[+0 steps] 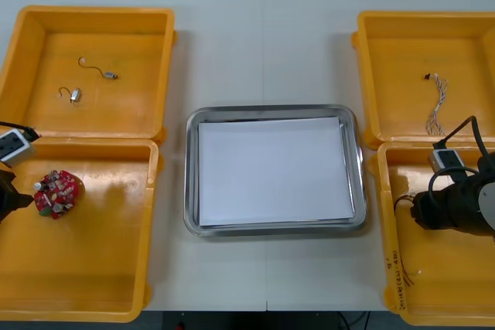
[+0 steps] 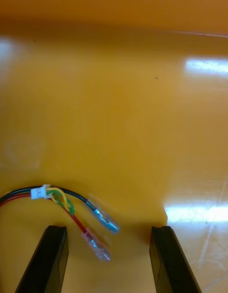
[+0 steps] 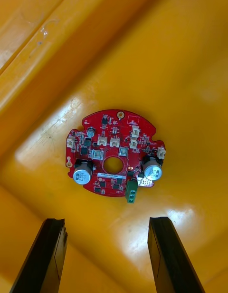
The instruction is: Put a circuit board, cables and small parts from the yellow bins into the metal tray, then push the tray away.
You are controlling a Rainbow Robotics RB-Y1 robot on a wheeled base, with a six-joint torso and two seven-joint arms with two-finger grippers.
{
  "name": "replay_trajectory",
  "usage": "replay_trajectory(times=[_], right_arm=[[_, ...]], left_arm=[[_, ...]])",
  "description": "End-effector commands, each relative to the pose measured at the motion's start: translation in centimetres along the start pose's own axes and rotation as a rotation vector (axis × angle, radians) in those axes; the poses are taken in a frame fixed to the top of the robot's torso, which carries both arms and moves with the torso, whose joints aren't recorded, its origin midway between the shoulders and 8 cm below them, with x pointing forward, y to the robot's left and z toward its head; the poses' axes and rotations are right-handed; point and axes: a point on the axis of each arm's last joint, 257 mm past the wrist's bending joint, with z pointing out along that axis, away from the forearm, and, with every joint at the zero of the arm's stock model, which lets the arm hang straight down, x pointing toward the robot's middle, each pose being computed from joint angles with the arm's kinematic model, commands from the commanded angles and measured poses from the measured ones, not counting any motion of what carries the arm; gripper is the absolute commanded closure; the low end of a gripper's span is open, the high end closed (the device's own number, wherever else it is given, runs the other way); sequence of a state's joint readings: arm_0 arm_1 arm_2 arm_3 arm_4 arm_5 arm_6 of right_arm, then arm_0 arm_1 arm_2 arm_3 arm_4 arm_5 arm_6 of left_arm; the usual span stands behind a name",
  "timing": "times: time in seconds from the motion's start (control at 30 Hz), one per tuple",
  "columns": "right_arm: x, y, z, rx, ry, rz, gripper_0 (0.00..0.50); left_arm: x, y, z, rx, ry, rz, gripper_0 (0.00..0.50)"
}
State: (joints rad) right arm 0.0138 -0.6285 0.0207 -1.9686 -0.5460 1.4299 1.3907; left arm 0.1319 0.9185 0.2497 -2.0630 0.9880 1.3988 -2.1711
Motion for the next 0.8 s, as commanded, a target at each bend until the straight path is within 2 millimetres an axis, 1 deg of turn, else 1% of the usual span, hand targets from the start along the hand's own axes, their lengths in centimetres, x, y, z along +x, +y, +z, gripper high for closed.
replay_trajectory(times=[0.03,0.3,0.57,0.6,0.63,0.7,0.73,0.77,0.8], right_arm=[[1.0,0.5,1.0,0.033,-0.005,-0.068,0.0],[0.9,1.0,1.2,0.028,-0.014,-0.052,0.0],[0.9,1.5,1.2,0.011,-0.013,-0.031,0.0],[0.9,1.7,1.2,0.001,-0.012,-0.019,0.0],[0.9,1.7,1.2,-0.002,-0.014,-0.011,0.031],[0.8,1.9,1.2,-0.01,-0.015,0.0,0.13],[0.8,2.1,1.2,-0.014,-0.016,0.005,0.19],[0.8,2.1,1.2,-0.015,-0.017,0.009,0.216],[0.8,2.2,1.2,-0.018,-0.017,0.011,0.262]], left_arm=[[1.5,-0.5,0.6,0.001,0.031,0.192,0.0],[2.7,-1.3,1.4,-0.001,0.031,0.213,0.0],[3.1,-1.7,2.0,-0.003,0.023,0.234,0.0],[3.3,-1.9,2.4,-0.001,0.02,0.232,0.0],[3.3,-1.9,2.6,0.0,0.018,0.231,0.0],[3.5,-1.8,3.0,-0.004,0.012,0.23,0.0],[3.6,-1.9,3.3,-0.005,0.009,0.23,0.0],[3.6,-1.9,3.5,-0.003,0.008,0.23,0.0],[3.6,-1.9,3.6,-0.005,0.006,0.23,0.0]])
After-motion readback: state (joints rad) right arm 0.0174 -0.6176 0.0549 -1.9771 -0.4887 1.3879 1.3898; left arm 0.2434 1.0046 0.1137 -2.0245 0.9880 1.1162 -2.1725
